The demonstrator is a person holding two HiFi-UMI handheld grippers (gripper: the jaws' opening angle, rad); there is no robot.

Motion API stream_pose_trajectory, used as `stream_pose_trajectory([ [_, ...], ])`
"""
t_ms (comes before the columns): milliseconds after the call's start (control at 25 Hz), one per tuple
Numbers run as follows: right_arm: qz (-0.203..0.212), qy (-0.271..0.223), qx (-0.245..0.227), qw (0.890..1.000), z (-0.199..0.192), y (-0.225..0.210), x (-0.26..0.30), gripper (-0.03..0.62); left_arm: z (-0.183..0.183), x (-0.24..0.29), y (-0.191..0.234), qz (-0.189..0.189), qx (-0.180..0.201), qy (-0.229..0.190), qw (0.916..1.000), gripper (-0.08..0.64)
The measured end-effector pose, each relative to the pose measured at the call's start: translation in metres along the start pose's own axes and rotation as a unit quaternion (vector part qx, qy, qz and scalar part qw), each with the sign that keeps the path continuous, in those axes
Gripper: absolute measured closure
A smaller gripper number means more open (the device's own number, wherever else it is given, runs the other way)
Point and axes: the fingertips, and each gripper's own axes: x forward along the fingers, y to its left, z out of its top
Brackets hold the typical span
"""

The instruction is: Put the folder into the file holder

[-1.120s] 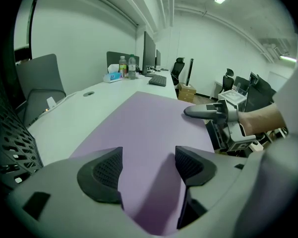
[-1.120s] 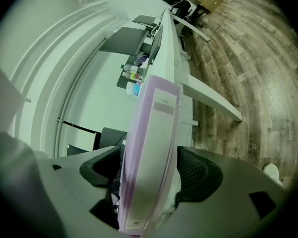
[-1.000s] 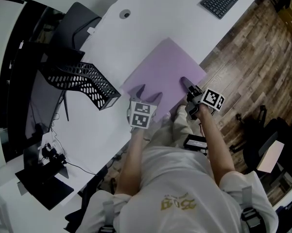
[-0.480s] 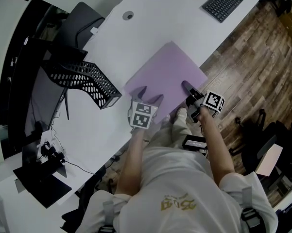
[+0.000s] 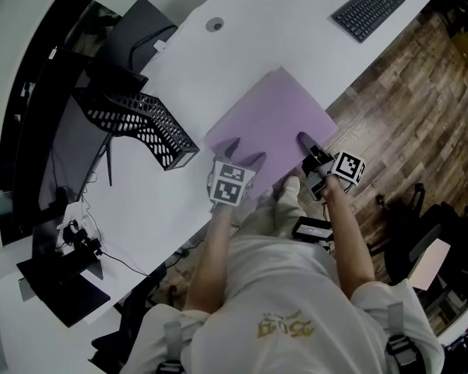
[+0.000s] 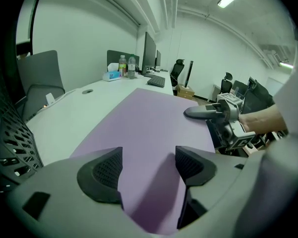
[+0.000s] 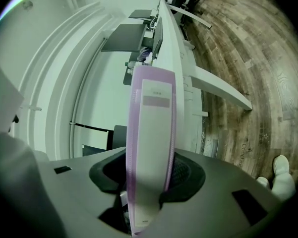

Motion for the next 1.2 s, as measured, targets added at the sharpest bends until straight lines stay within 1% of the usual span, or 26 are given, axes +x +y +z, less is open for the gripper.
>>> stream_pose_trajectory([
  [160,0.013,0.005,-0.007,1.000,0.000,0.011,0.001,0.411,0.001,-0.003,0.002,-0.003,-0.005,-0.007,1.0000,0.209],
  [440,0.035,0.016,-0.049,0.998,0.006,0.037,0.003,0.419,0.009,-0.011,0.003,-0.004,-0.018,-0.017,0.9997,0.210],
  [520,0.041,0.018,-0.055,0.997,0.010,0.046,0.005,0.420,0.015,-0.011,0.003,-0.005,-0.020,-0.024,0.9995,0.220],
  [680,0.053,0.013,-0.056,0.997,0.014,0.066,0.006,0.423,0.027,-0.017,0.003,0.003,-0.005,-0.040,0.9992,0.242],
  [760,0.054,0.008,-0.066,0.996,0.017,0.076,0.005,0.425,0.033,-0.021,0.003,0.000,-0.008,-0.049,0.9988,0.245],
  [840,0.052,-0.001,-0.089,0.995,0.022,0.089,0.003,0.425,0.043,-0.026,0.004,-0.004,-0.015,-0.062,0.9979,0.241],
  [960,0.063,-0.015,-0.121,0.991,0.030,0.115,0.003,0.426,0.061,-0.032,0.006,-0.008,-0.014,-0.085,0.9963,0.241],
  [1000,0.066,-0.019,-0.126,0.990,0.032,0.122,0.002,0.426,0.067,-0.035,0.005,-0.014,-0.014,-0.094,0.9954,0.242],
  [1040,0.070,-0.022,-0.130,0.989,0.034,0.129,0.000,0.426,0.072,-0.039,0.004,-0.022,-0.018,-0.105,0.9941,0.258],
  [1120,0.082,-0.028,-0.142,0.986,0.039,0.143,-0.002,0.426,0.083,-0.048,0.003,-0.035,-0.032,-0.130,0.9904,0.260],
  [1200,0.093,-0.035,-0.155,0.983,0.043,0.159,-0.003,0.426,0.096,-0.056,0.003,-0.039,-0.038,-0.150,0.9871,0.227],
])
